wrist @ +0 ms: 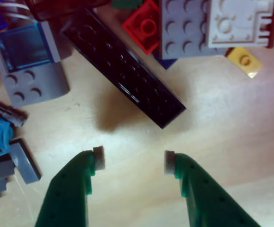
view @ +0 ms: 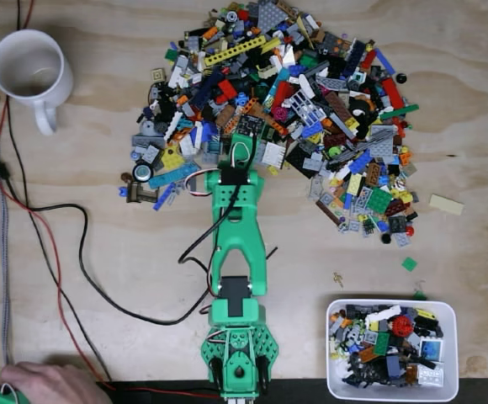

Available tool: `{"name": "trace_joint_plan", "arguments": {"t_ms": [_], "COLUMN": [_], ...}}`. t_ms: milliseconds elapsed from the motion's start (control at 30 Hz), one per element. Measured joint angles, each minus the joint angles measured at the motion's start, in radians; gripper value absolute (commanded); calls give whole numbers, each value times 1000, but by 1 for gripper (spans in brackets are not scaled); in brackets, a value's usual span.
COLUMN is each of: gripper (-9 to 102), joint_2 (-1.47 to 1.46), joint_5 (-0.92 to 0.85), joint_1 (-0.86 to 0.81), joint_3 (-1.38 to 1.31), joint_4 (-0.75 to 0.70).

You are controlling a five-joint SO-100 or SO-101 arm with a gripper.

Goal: Find the closest Lego and put it in the bin.

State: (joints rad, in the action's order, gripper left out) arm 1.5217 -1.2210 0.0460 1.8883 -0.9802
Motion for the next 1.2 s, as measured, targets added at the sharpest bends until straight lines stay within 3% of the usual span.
{"name": "trace_joint_plan", "arguments": {"t_ms": [433,733,1200], "gripper": [19,19,19], "joint_2": [-166,-187,-221], "joint_5": [-17,-98,-138], "joint_1": [25,-75,-75], "joint_3": [-227,-239,-227], "joint_4": [-28,-18,26]}}
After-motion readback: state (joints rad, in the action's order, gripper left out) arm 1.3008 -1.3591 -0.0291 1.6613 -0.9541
